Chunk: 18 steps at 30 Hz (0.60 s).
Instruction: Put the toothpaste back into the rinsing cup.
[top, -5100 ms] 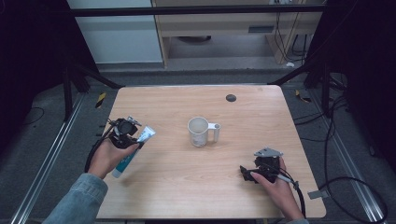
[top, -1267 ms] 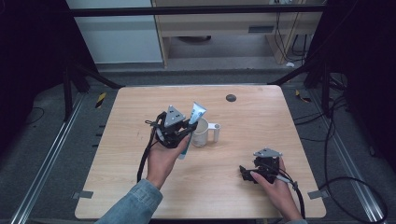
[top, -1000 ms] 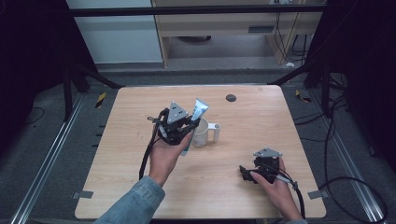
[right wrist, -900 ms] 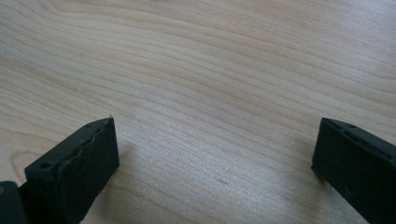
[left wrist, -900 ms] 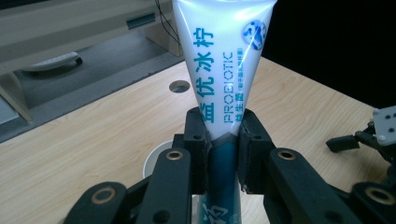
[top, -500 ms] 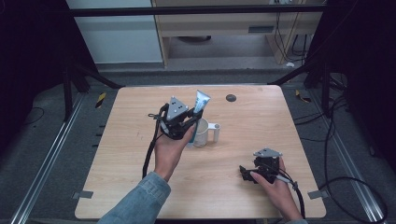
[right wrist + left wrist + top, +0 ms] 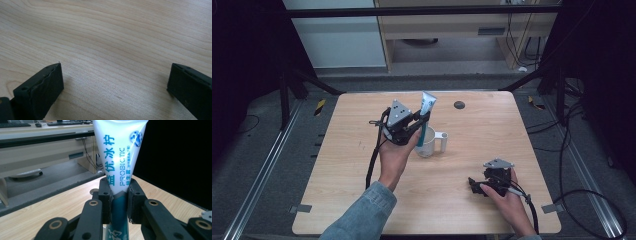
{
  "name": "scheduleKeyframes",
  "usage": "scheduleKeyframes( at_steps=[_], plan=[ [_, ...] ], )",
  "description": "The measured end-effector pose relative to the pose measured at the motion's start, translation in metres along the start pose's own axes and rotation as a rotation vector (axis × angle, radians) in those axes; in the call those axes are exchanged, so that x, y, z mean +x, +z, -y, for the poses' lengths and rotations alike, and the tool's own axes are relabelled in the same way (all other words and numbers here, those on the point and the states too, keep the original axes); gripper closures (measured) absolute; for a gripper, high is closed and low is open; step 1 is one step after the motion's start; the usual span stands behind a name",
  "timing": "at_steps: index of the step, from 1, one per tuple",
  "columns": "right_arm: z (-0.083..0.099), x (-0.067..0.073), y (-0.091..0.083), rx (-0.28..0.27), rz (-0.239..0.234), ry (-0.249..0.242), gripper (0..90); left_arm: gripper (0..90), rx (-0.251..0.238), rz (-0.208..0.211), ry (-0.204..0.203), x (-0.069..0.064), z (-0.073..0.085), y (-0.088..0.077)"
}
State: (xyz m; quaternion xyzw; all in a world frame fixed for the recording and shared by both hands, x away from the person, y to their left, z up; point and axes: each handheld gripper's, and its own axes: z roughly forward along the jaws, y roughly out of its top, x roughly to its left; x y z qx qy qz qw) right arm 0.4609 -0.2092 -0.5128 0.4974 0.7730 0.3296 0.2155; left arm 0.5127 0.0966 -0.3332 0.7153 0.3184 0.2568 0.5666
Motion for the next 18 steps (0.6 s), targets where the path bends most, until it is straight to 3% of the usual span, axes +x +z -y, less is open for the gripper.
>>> scheduleKeyframes(
  at_steps=[8,18],
  plan=[
    [0.000,0.000,0.000,0.002,-0.001,0.000,0.6,76.1,-0.032,-0.006,0.000,0.005,0.004,0.006],
    [0.000,0.000,0.000,0.002,-0.001,-0.001,0.6,76.1,-0.035,-0.018,0.007,0.012,0.009,0.013]
  ],
)
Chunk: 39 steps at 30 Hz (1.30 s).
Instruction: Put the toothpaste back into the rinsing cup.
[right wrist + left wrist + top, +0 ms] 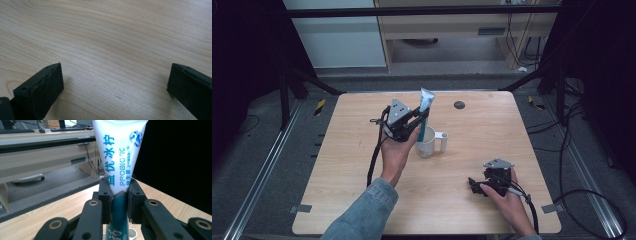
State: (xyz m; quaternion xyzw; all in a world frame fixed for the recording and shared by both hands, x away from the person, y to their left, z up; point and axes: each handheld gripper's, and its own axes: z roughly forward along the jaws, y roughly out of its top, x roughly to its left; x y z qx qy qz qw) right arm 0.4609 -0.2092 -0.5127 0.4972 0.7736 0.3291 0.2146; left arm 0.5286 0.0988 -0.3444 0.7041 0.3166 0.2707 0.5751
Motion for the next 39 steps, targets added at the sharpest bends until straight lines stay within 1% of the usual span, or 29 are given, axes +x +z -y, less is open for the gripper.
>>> scheduleKeyframes(
  at_steps=[4,7,9,15,18,20,23,27,34,39],
  plan=[
    [0.000,0.000,0.000,0.000,-0.001,0.001,0.6,76.1,-0.004,-0.001,-0.012,0.003,0.000,0.001],
    [0.000,0.000,0.000,0.000,-0.001,0.001,0.6,76.1,-0.013,-0.007,-0.003,0.004,0.000,0.000],
    [0.000,0.000,0.000,0.000,-0.001,0.001,0.6,76.1,-0.018,-0.007,-0.010,0.005,0.000,0.000],
    [0.000,0.000,0.000,0.000,-0.002,0.000,0.6,76.1,-0.018,-0.006,-0.004,0.007,-0.001,0.001],
    [0.000,0.000,0.000,0.000,-0.003,0.000,0.6,76.1,-0.027,-0.007,-0.016,0.009,-0.002,0.002],
    [0.000,0.000,0.000,0.000,-0.002,0.000,0.6,76.0,-0.028,-0.003,-0.022,0.010,-0.002,0.003],
    [0.000,0.000,0.000,0.000,-0.002,0.000,0.6,76.1,-0.040,-0.005,-0.009,0.011,-0.003,0.006],
    [0.000,0.000,0.000,0.000,-0.003,0.000,0.6,76.1,-0.043,-0.003,-0.009,0.012,-0.004,0.009],
    [0.000,0.000,0.000,-0.001,-0.003,0.000,0.6,76.1,-0.048,-0.002,-0.017,0.014,-0.001,0.014],
    [0.000,0.000,0.000,0.000,-0.002,-0.001,0.6,76.1,-0.061,0.000,-0.024,0.014,-0.001,0.017]
  ],
)
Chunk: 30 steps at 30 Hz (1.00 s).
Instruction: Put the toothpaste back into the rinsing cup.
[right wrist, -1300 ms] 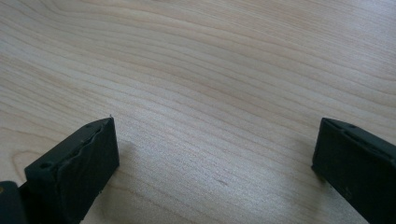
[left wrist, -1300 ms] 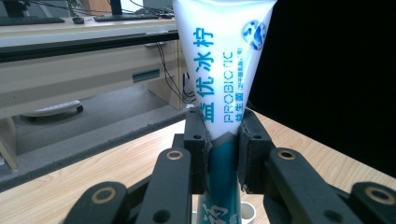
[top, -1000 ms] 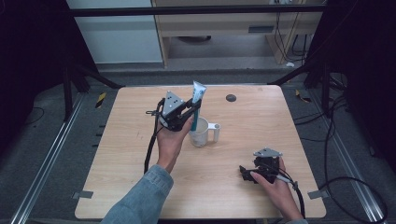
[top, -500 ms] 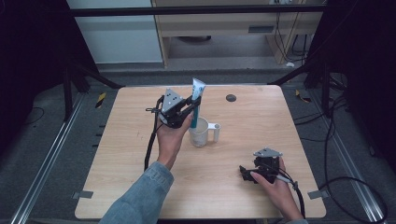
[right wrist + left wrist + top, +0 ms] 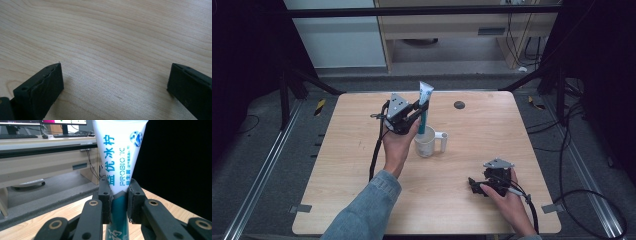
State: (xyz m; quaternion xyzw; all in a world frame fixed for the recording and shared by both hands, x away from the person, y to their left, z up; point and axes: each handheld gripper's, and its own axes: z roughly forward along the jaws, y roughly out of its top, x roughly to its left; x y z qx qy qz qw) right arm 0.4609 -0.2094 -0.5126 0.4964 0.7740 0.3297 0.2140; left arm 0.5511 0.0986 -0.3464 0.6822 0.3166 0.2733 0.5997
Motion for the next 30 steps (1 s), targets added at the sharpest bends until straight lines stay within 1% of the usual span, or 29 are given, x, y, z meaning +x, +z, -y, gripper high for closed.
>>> scheduleKeyframes(
  at_steps=[7,14,17,18,22,25,26,30],
  plan=[
    [0.000,0.000,0.000,0.000,0.000,0.000,0.6,76.1,-0.002,0.015,0.006,0.002,0.002,0.002],
    [0.000,0.000,0.000,0.000,0.000,0.000,0.6,76.1,-0.011,0.016,0.020,0.001,0.004,0.006],
    [0.000,0.000,0.000,0.000,0.001,-0.001,0.6,76.1,-0.009,0.015,0.017,0.002,0.008,0.009],
    [0.000,0.000,0.000,-0.001,0.001,-0.002,0.6,76.1,-0.007,0.015,0.010,0.002,0.011,0.012],
    [0.000,0.000,0.000,-0.002,-0.001,-0.001,0.6,76.1,0.002,0.017,0.017,0.000,0.017,0.015],
    [0.000,0.000,0.000,-0.003,-0.001,-0.001,0.6,76.1,0.000,0.019,0.013,0.000,0.020,0.016],
    [0.000,0.000,0.000,-0.002,-0.001,-0.001,0.6,76.1,0.006,0.017,0.014,-0.001,0.025,0.017],
    [0.000,0.000,0.000,-0.002,0.000,-0.002,0.6,76.1,0.016,0.019,0.014,-0.003,0.030,0.020]
  ],
)
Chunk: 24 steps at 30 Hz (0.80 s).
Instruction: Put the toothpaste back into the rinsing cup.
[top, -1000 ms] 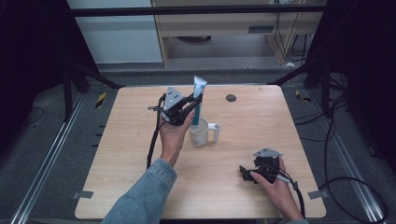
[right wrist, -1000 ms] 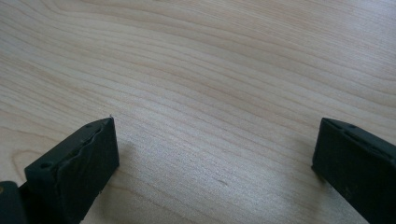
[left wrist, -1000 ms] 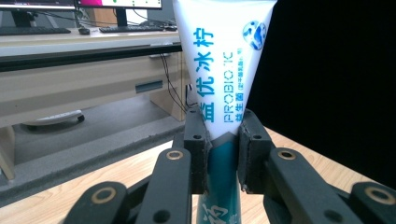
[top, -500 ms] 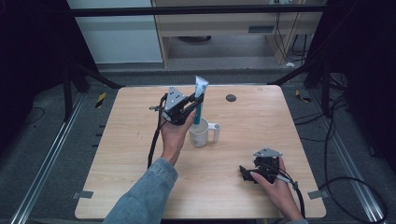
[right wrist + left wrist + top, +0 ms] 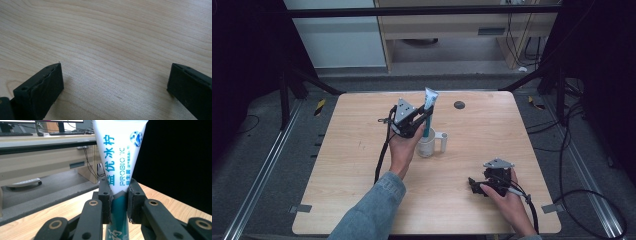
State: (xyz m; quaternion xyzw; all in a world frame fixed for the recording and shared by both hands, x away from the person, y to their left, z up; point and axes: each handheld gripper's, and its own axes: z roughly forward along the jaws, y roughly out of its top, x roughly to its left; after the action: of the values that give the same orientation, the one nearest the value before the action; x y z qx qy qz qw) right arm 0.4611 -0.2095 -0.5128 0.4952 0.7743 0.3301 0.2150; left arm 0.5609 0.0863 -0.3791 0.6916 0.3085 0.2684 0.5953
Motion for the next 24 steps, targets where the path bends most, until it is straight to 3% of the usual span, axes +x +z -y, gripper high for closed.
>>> scheduleKeyframes(
  at_steps=[24],
  plan=[
    [0.000,0.000,0.000,-0.001,-0.001,0.003,0.6,76.0,0.049,-0.005,-0.015,0.002,0.030,0.005]
  ],
)
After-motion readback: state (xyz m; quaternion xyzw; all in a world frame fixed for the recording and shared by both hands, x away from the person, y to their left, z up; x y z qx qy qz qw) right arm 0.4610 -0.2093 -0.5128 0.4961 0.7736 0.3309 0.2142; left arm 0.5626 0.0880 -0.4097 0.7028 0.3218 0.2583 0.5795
